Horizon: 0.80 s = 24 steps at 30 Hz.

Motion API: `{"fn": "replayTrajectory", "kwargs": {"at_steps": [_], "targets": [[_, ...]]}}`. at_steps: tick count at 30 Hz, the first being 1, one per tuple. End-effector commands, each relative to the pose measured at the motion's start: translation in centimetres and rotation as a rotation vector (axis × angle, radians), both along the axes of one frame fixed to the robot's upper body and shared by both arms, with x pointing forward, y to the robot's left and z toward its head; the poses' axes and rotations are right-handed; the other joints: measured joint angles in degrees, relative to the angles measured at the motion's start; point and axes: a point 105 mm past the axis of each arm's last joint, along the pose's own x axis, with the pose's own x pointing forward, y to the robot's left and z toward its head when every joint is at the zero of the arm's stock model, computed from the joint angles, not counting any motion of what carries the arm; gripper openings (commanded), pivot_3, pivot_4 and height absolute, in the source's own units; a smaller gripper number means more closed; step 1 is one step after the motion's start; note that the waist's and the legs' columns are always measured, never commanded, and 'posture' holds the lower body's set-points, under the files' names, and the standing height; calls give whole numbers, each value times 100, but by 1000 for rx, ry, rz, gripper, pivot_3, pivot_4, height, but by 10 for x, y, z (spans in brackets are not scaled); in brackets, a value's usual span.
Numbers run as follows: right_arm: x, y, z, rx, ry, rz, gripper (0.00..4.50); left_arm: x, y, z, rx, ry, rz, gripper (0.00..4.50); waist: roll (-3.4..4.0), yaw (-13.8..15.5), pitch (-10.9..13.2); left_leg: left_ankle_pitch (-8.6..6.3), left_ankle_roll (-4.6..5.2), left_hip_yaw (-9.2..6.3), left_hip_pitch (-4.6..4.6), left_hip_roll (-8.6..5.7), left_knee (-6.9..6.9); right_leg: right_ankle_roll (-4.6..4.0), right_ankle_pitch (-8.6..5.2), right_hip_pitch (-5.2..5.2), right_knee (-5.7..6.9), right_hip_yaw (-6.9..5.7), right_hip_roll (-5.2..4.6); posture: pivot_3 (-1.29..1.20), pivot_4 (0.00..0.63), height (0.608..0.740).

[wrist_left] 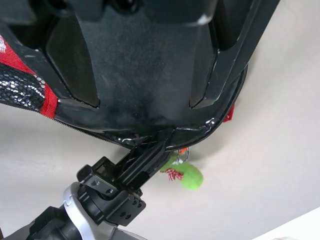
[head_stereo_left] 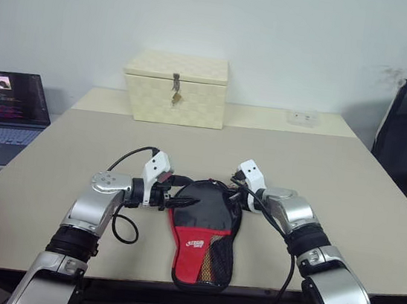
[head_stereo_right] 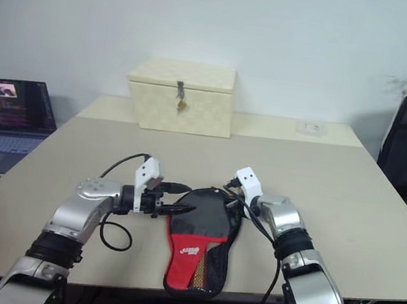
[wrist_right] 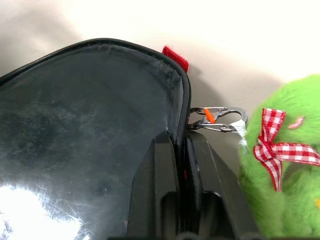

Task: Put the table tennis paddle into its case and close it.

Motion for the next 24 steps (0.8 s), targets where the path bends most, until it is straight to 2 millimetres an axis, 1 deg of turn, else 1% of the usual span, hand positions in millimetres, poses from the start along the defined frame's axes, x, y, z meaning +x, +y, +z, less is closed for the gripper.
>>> {"fn": "replayTrajectory", "kwargs": {"at_steps": [1,4,5,6,9,10,14,17,20,22,24], "targets": [[4,-15,0,-49,-29,-35,1559,0,-3,11,-2,-51,-16,3103,0,14,0,0,0,0,0,-1,0,0,0,0,0,0,0,0,150,740],[2,-24,-2,-63,-33,-47,2613,1,-6,12,-3,-53,-25,3103,0,43,0,0,0,0,0,-2,0,1,0,1,-1,-1,0,0,150,740],[0,-27,-3,-64,-31,-45,2898,1,-7,12,-3,-54,-27,3103,0,68,0,0,0,-1,0,-2,0,1,0,1,-1,-1,0,0,150,740],[-3,-28,-3,-74,-31,-32,3291,1,-7,12,-2,-54,-29,3103,0,79,0,0,0,0,0,-3,1,1,0,2,-1,-1,0,0,150,740],[-20,-31,0,-107,-45,55,4350,1,-9,11,-1,-54,-35,3103,0,121,0,0,0,-1,0,-3,2,2,-1,2,-1,-2,1,0,150,740],[-26,-33,3,-119,-56,79,4479,1,-9,11,-1,-53,-36,3103,0,125,0,0,0,-2,-1,-4,2,2,-1,2,-2,-3,1,0,150,740],[-47,-48,12,-191,-98,148,4479,3,-11,10,0,-50,-41,3103,0,146,0,0,0,-4,-5,-7,4,5,-3,2,-3,-5,2,0,150,740],[-59,-59,18,-223,-119,167,4479,6,-15,8,3,-48,-50,3103,-1,162,1,0,0,-5,-7,-10,7,6,-4,2,-2,-7,2,0,150,740],[-66,-61,27,-197,-134,170,4479,9,-17,7,8,-47,-57,3103,-2,149,2,0,0,-4,-7,-9,7,7,-4,2,-3,-5,3,0,150,740],[-74,-58,30,-169,-122,188,4479,10,-19,6,9,-44,-67,3103,-2,148,2,0,0,-4,-7,-6,6,6,-4,1,-3,-5,3,0,150,740],[-77,-58,33,-139,-118,182,4479,11,-22,4,11,-40,-75,3103,-3,153,2,0,0,-7,-9,-8,6,6,-4,2,-4,-7,4,0,150,740]]}}
